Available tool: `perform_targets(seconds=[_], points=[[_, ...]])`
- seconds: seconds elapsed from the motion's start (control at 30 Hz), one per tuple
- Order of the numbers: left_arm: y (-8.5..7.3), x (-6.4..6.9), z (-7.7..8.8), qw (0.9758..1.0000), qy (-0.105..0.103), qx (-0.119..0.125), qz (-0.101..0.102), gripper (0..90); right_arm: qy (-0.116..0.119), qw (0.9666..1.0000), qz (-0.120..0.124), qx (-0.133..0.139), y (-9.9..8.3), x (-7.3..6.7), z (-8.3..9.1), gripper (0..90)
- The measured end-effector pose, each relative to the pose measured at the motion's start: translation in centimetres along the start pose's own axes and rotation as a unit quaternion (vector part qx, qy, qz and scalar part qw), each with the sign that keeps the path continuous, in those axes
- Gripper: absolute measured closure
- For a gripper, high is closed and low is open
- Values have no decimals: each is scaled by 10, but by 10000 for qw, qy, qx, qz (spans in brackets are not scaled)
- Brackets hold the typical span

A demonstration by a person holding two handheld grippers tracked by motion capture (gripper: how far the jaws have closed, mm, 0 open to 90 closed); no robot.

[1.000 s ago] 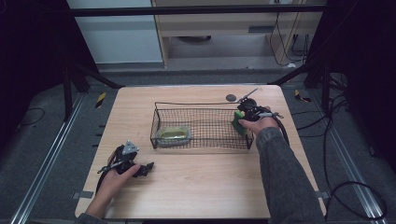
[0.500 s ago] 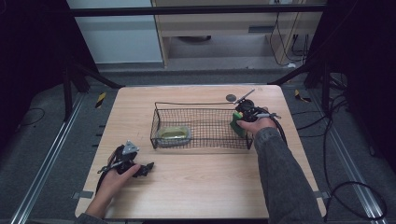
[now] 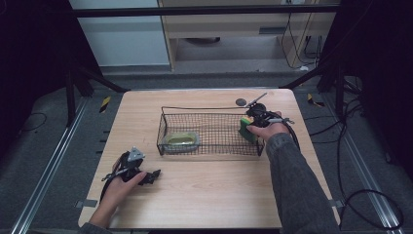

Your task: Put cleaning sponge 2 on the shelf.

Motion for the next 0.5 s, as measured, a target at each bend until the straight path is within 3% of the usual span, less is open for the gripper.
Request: perform_targets(seconds=[0.5], points=[[0,0,0,10000,-4,2,11,0,122,9997,89,172,2,-10,16,534]])
Point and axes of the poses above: each handheld gripper's, and its own axes: z roughly backward along the jaws, y roughly out of its top, x roughly to its right, the point moved 8 cm from there along -z, roughly forward along the jaws, and after that the axes turned 5 degrees about -y, right-handed, at the moved point
